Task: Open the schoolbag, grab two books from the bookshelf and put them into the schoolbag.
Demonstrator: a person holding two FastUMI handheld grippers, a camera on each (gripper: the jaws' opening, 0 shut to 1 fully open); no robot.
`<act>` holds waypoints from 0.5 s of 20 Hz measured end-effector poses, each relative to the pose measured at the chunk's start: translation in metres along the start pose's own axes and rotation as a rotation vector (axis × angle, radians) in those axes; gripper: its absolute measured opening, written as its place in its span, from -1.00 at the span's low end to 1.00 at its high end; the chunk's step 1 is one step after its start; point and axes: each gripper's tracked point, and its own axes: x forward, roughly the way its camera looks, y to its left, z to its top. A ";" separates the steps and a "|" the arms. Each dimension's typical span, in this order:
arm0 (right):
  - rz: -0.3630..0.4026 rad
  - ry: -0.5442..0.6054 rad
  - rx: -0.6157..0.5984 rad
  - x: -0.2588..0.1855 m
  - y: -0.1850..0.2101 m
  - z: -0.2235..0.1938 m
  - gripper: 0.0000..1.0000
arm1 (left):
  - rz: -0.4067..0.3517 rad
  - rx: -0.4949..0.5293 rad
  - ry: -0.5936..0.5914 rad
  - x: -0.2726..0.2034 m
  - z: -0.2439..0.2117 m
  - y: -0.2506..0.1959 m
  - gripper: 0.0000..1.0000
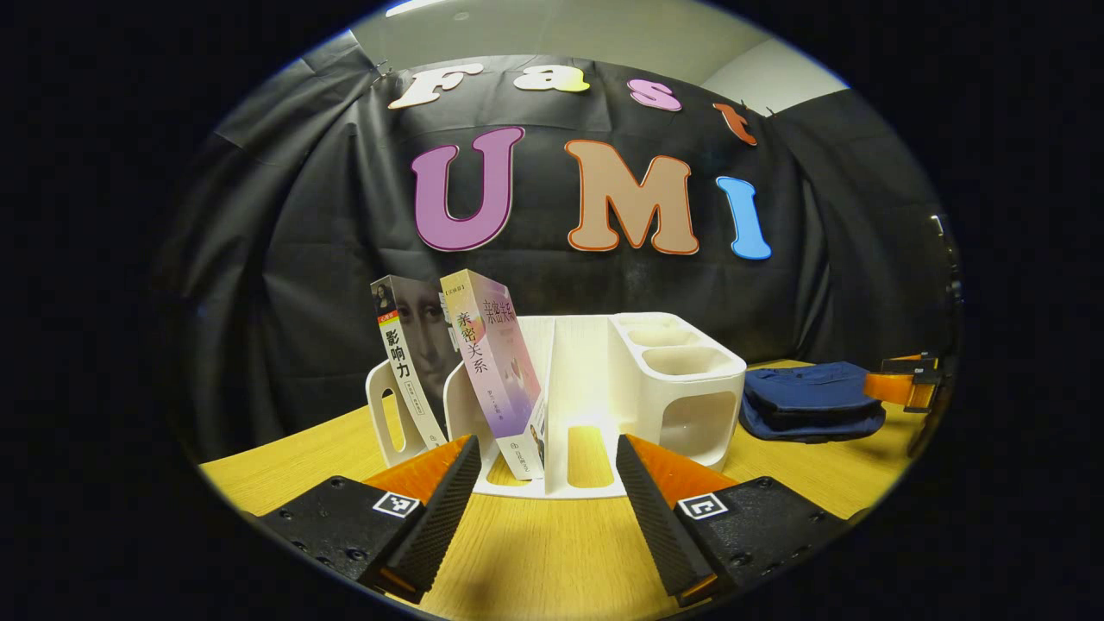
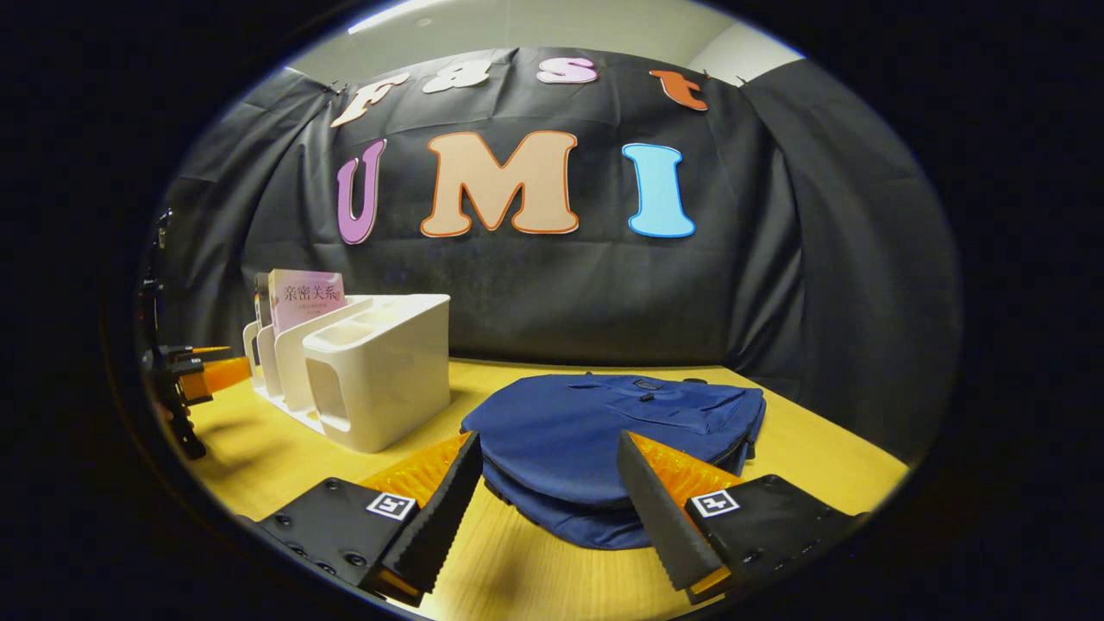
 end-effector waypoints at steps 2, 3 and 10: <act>0.010 0.021 -0.032 -0.004 -0.003 0.005 0.99 | 0.000 0.000 0.000 0.001 -0.001 0.000 0.84; 0.015 0.030 -0.046 -0.005 -0.005 0.008 1.00 | 0.000 0.000 0.000 0.001 -0.001 0.000 0.84; 0.081 0.193 -0.312 -0.011 -0.014 -0.003 0.99 | 0.000 -0.001 0.000 0.000 0.000 0.000 0.84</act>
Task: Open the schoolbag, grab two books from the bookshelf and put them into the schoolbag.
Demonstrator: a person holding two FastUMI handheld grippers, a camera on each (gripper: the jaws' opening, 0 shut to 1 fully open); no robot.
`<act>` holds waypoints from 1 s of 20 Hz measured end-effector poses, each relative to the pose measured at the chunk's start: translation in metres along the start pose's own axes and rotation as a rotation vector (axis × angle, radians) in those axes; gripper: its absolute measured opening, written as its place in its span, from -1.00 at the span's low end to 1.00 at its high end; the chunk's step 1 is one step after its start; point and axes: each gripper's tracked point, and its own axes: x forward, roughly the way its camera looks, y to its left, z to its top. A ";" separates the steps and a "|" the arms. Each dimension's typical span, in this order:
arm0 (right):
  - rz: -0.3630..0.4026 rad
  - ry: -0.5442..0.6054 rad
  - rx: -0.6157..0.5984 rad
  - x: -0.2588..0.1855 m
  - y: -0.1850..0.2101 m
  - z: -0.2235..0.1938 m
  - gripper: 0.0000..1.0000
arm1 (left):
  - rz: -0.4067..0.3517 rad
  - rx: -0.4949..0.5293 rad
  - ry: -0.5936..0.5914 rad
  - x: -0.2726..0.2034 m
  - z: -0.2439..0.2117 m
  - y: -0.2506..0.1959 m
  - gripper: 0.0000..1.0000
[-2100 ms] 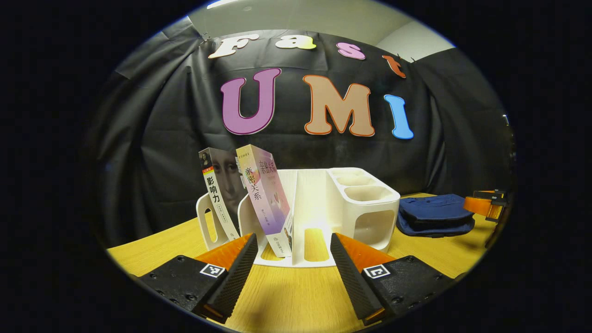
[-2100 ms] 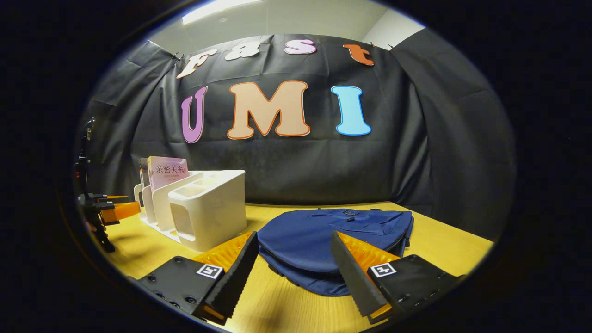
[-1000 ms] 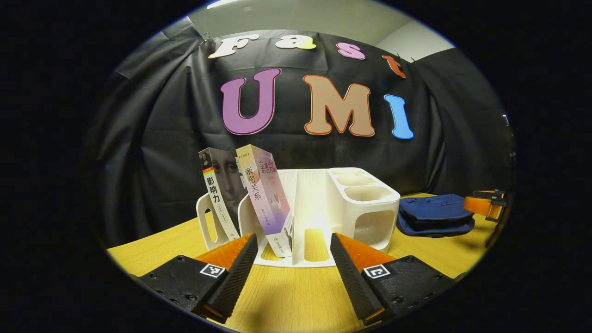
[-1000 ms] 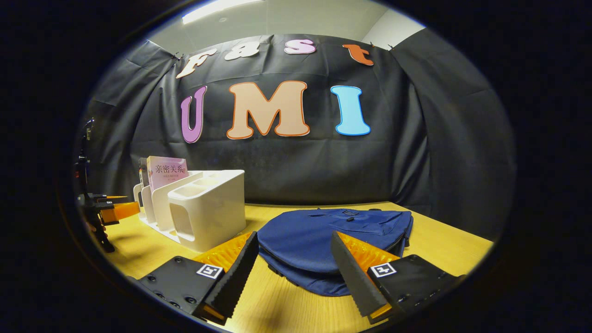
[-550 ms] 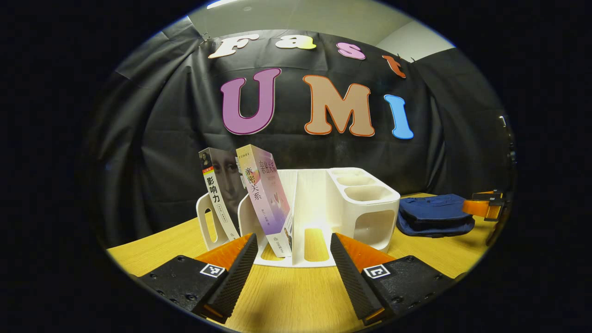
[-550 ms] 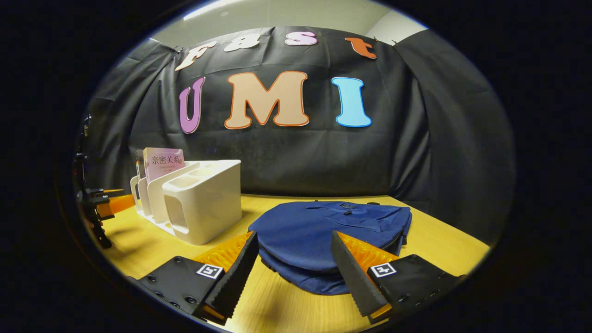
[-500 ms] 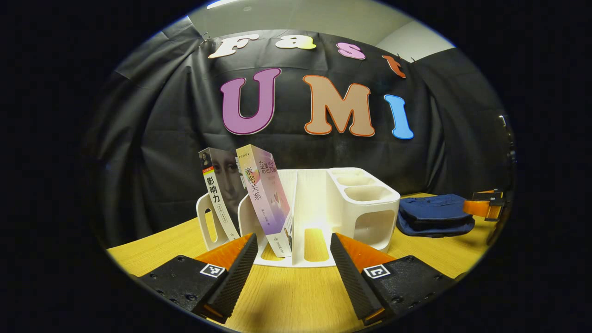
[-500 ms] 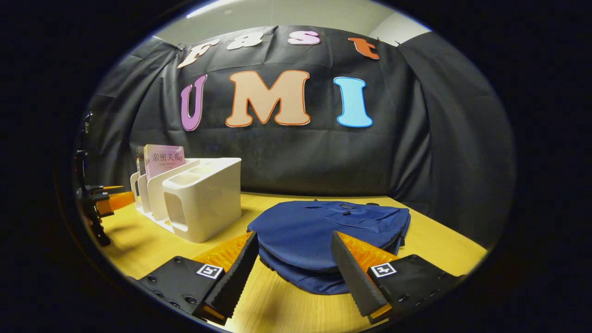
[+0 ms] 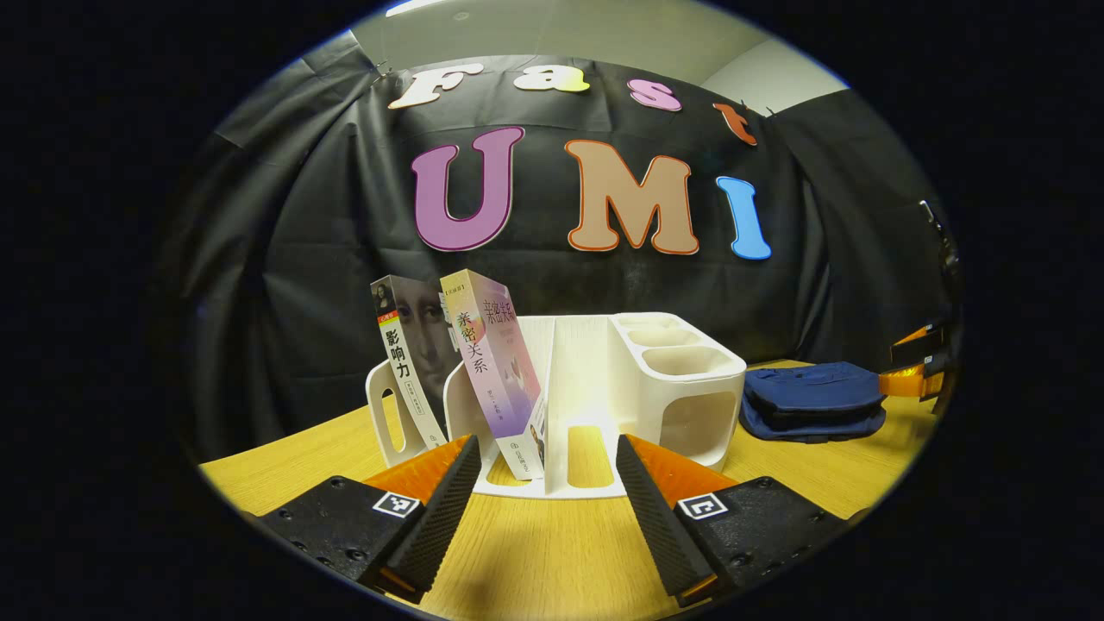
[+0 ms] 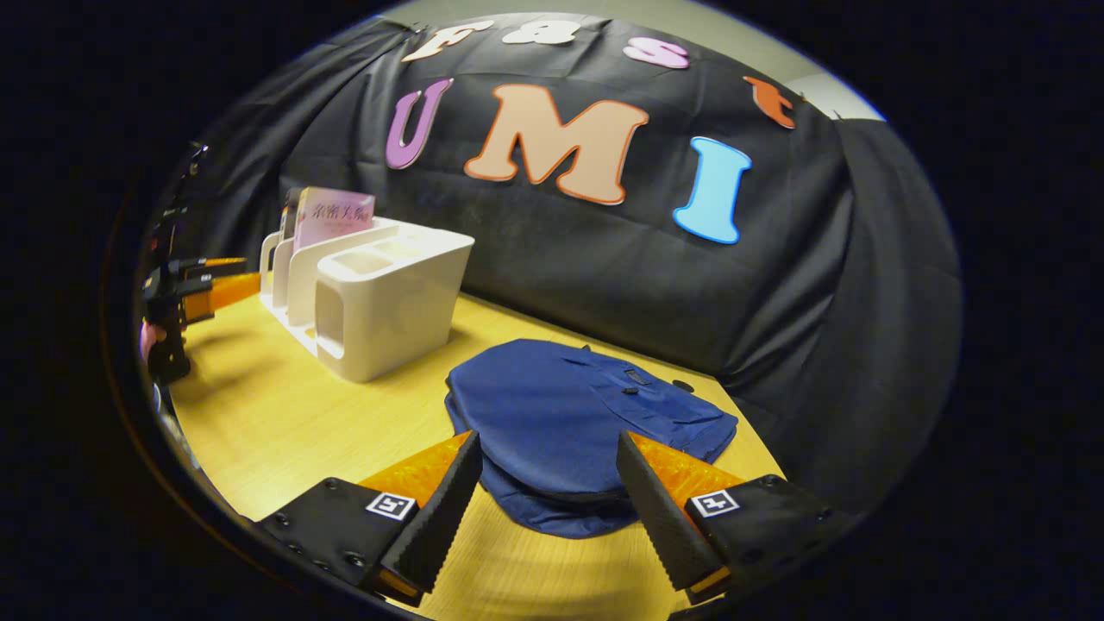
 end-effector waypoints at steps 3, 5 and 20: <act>0.032 0.060 -0.143 0.012 0.015 -0.006 1.00 | 0.000 -0.001 0.000 0.000 0.000 0.000 0.85; 0.037 0.095 -0.223 0.020 0.022 -0.010 0.91 | 0.000 -0.001 0.000 0.000 0.000 0.000 0.84; 0.013 0.262 -0.372 0.060 0.023 -0.021 1.00 | -0.005 -0.001 0.000 0.000 -0.001 -0.001 0.85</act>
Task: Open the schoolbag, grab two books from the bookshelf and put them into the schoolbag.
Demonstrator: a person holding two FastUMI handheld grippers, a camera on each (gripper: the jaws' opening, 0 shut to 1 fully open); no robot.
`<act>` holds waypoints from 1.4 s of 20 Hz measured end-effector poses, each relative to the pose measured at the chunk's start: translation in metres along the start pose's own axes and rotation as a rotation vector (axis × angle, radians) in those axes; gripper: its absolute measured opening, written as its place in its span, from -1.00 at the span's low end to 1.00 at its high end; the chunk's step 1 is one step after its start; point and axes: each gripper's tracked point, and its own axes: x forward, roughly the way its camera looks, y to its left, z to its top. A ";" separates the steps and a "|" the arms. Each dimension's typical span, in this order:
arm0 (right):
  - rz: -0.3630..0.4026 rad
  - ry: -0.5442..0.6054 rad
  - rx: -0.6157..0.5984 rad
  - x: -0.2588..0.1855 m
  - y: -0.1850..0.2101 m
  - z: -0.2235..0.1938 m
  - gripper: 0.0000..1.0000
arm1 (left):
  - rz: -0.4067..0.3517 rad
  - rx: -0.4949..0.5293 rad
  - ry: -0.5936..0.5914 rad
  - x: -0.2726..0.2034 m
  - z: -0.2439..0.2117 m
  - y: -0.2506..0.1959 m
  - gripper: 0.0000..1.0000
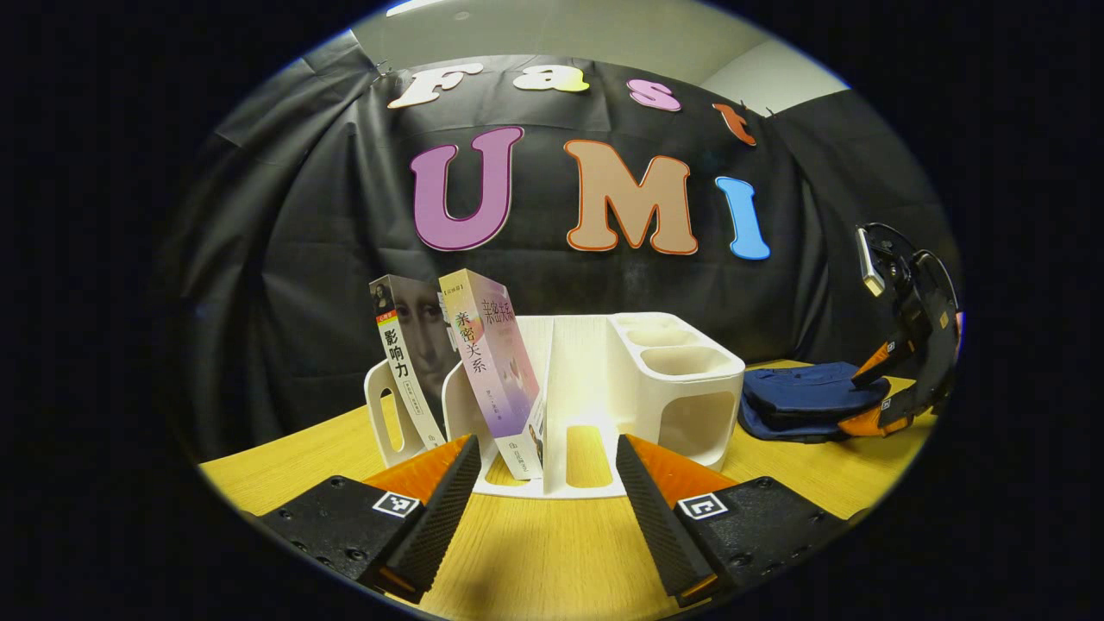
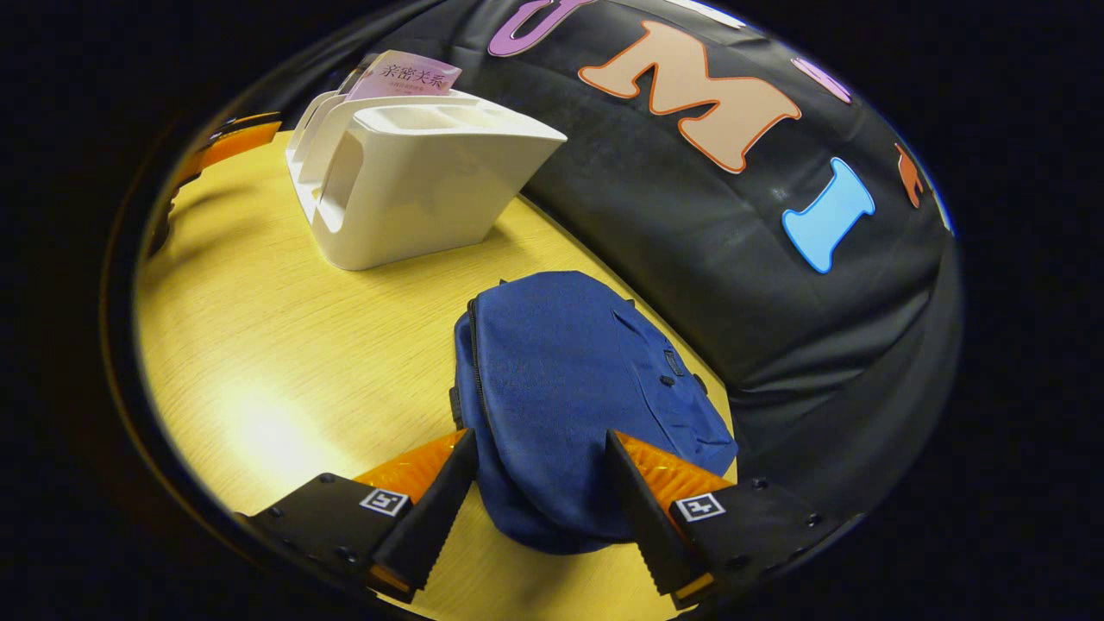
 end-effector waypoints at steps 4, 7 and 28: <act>-0.023 0.014 -0.033 0.006 -0.008 0.002 0.92 | 0.000 0.000 0.000 -0.001 0.000 0.000 0.85; -0.021 0.039 -0.037 0.014 -0.007 -0.003 1.00 | -0.001 0.000 -0.001 0.000 0.000 0.000 0.84; -0.073 -0.032 0.130 -0.010 -0.068 0.047 -0.94 | 0.003 -0.001 0.000 0.000 0.001 0.001 0.84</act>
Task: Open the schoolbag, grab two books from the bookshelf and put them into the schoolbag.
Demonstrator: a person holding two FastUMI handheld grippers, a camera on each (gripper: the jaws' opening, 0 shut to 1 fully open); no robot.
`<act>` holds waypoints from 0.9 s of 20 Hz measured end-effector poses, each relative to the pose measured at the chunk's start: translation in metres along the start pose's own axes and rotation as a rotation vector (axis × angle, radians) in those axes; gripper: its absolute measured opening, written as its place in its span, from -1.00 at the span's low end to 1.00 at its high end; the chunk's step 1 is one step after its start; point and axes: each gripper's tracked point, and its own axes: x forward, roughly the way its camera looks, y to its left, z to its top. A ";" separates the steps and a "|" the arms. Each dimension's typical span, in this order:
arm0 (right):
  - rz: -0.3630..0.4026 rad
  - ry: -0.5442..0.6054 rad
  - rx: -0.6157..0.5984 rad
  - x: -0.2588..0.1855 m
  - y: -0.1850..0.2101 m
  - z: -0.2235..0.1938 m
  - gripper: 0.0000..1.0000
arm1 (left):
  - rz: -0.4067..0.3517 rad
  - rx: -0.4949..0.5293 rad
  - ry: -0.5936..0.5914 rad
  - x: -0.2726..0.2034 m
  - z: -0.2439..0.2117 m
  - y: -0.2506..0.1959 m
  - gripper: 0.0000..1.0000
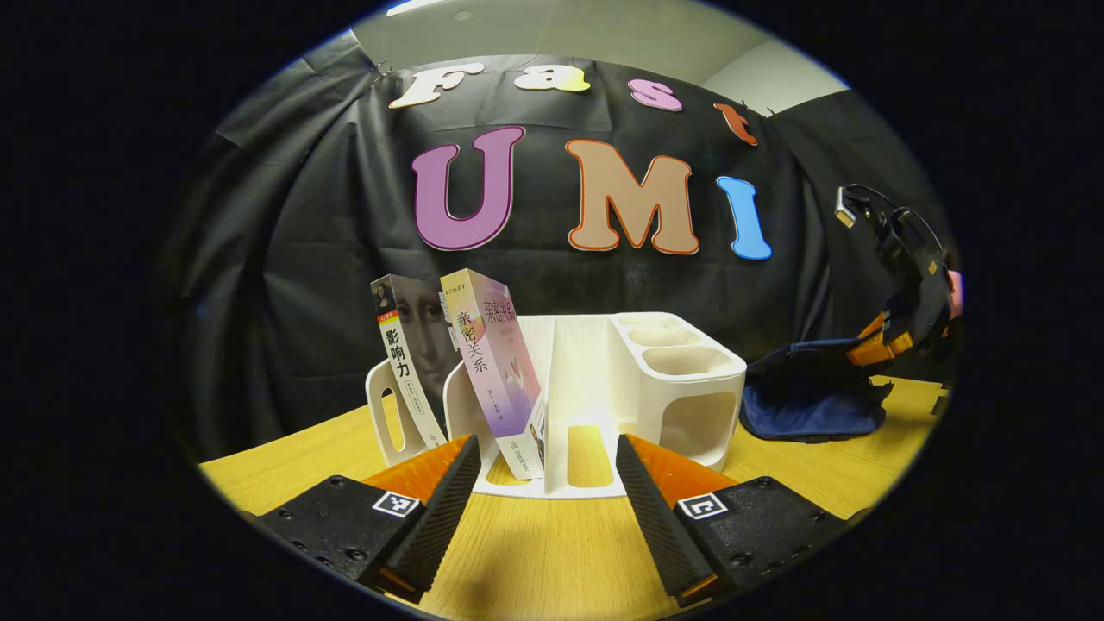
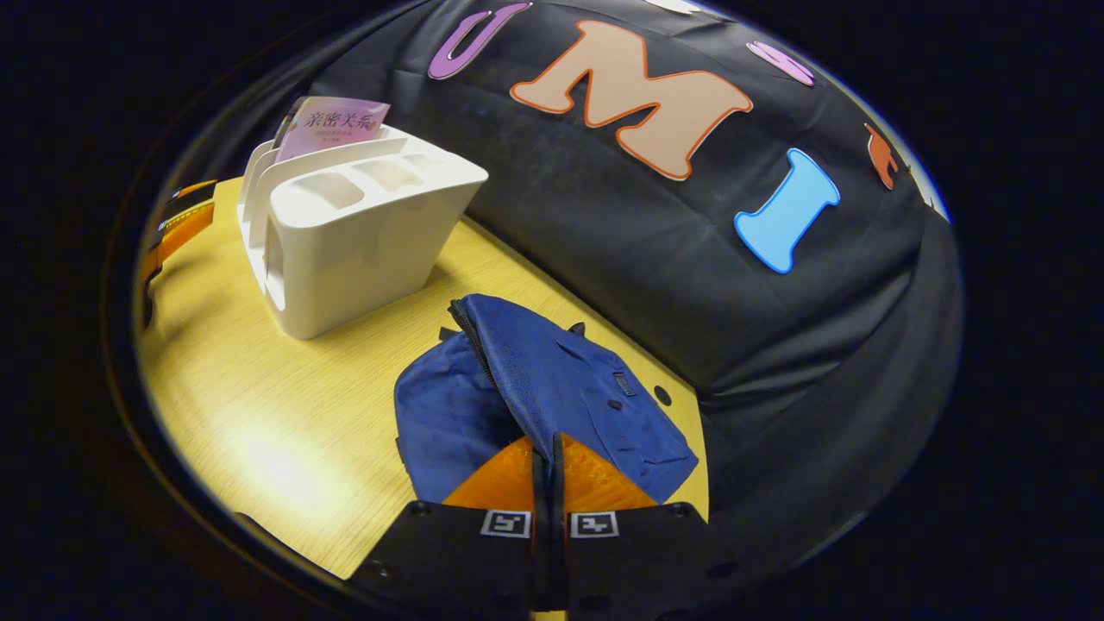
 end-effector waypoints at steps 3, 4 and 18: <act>-0.031 -0.019 0.022 -0.003 -0.015 0.011 -0.92 | 0.021 -0.073 0.009 0.003 0.001 0.014 0.84; -0.027 -0.019 0.024 -0.003 -0.016 0.012 -0.92 | 0.020 -0.122 0.013 0.004 0.005 0.021 0.80; 0.047 -0.017 0.050 -0.005 -0.020 0.009 -0.94 | -0.120 -0.086 0.285 0.088 0.101 0.085 0.86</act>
